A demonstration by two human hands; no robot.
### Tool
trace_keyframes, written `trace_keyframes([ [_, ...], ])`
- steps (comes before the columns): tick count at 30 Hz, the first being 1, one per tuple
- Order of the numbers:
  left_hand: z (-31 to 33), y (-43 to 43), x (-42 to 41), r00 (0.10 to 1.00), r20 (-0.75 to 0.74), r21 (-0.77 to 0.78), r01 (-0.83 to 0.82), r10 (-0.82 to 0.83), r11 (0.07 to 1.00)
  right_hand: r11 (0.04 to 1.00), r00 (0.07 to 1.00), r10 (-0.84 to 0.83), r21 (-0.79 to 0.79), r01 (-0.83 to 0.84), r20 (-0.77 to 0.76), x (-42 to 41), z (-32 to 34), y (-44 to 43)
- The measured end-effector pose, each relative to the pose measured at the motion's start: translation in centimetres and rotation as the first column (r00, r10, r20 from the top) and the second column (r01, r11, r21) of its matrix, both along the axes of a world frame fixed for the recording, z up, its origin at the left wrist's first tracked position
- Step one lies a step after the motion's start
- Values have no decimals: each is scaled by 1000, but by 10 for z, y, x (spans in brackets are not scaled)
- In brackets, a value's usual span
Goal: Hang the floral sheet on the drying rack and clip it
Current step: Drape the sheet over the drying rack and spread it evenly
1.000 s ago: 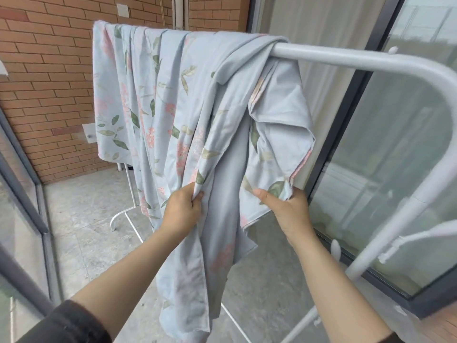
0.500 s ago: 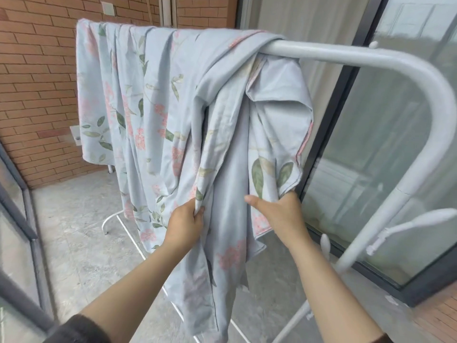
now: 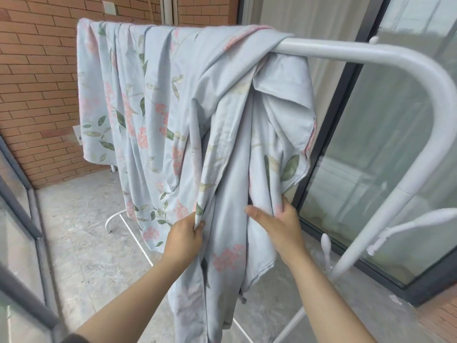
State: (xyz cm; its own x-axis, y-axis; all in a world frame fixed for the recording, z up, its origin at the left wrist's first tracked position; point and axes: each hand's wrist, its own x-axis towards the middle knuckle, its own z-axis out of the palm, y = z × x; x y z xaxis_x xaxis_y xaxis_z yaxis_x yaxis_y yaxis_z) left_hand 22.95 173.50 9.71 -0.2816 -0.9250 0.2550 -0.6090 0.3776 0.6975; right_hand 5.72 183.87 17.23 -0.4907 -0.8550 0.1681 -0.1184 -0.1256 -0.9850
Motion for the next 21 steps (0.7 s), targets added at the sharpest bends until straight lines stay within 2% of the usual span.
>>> trace_keyframes([
  [1, -1, 1, 0, 1000, -3, 3, -1, 1, 1000, 996, 1000, 24, 82, -23, -16, 1, -2, 1],
  [3, -2, 1, -1, 1000, -12, 1, 1, -1, 1000, 975, 996, -21, 219, 39, -82, -1, -14, 1],
  [5, -1, 3, 1, 1000, -27, 10, 2, -1, 1000, 954, 987, -100, 270, 132, -129, -2, -28, 4],
  [9, 3, 15, 5, 992, -114, 41, 53, -48, 998, 967, 987, -125, 212, 144, -100, -4, -45, 15],
  [12, 11, 25, 0, 974, -179, 57, 149, -136, 987, 969, 960, -213, 86, 231, -179, -3, -43, 20],
  [14, 12, 29, -6, 965, -201, 72, 186, -168, 980, 960, 948, -277, -9, 279, -154, 1, -34, 24],
  [17, 10, 34, -15, 959, -246, 96, 169, -141, 981, 979, 980, -192, -78, 187, -57, 8, -16, 35],
  [19, 6, 34, -18, 957, -263, 93, 148, -119, 985, 996, 995, -88, -1, 88, -44, 8, -12, 39],
  [21, 0, 29, -17, 966, -238, 87, 126, -103, 988, 988, 994, -41, 148, 55, -100, 6, -24, 39],
])
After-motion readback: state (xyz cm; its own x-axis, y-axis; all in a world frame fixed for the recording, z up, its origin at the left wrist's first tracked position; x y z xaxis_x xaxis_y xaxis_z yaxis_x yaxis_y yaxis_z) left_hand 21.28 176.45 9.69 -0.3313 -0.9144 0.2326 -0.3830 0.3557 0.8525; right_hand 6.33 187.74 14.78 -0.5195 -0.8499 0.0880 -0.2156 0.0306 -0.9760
